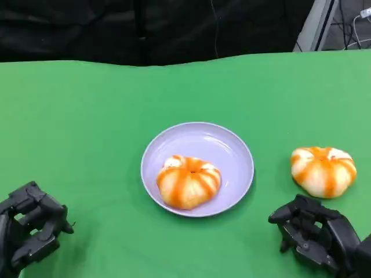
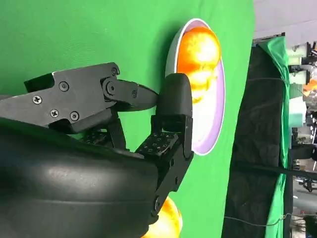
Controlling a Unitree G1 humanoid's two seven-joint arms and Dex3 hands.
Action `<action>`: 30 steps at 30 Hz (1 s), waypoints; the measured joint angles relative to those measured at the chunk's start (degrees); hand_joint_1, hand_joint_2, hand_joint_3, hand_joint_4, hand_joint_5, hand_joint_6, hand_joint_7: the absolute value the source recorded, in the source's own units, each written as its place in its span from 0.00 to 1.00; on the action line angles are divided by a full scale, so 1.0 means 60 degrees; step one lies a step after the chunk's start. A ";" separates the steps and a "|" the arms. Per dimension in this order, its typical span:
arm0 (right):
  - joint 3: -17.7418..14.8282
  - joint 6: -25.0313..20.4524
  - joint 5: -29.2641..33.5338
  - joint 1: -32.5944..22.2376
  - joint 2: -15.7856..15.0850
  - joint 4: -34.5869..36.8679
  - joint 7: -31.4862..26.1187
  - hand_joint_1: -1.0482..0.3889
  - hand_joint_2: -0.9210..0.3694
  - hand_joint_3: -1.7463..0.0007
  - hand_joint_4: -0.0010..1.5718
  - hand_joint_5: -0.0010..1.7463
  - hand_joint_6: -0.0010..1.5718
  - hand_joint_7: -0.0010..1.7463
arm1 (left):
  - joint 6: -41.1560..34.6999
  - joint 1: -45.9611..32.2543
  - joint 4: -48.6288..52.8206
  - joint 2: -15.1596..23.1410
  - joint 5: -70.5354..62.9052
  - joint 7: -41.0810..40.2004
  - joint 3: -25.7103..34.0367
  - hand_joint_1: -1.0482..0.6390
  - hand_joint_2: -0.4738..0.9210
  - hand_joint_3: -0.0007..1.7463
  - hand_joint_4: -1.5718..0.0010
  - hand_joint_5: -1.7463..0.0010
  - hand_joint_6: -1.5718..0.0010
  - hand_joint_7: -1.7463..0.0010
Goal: Grasp the bread from the table and place it into the plate.
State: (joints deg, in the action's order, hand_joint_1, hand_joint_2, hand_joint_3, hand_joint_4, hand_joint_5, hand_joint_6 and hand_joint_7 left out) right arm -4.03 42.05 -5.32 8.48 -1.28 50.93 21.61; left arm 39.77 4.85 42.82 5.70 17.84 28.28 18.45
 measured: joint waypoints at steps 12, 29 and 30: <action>-0.0004 -0.0005 -0.0019 0.0005 -0.0002 0.0012 0.0016 0.54 0.00 0.75 0.42 1.00 0.46 0.64 | -0.0001 0.0009 0.0043 0.0002 0.0061 0.0002 -0.0006 0.67 0.92 0.44 0.43 0.09 0.46 0.21; -0.0018 -0.0137 -0.0048 0.0024 -0.0009 -0.0020 0.0045 0.54 0.00 0.75 0.41 1.00 0.47 0.64 | -0.0014 0.0021 0.0284 0.0024 0.0035 -0.0005 -0.0034 0.67 0.88 0.49 0.43 0.09 0.46 0.21; -0.0018 -0.0137 -0.0047 0.0024 -0.0009 -0.0020 0.0045 0.54 0.00 0.75 0.41 1.00 0.47 0.64 | -0.0014 0.0021 0.0285 0.0024 0.0035 -0.0006 -0.0034 0.67 0.88 0.49 0.43 0.09 0.46 0.21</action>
State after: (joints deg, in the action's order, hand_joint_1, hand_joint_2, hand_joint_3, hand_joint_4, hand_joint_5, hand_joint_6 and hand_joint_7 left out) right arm -4.14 41.23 -5.60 8.63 -1.34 50.81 21.88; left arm 39.69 4.98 44.53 5.84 18.05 28.24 18.24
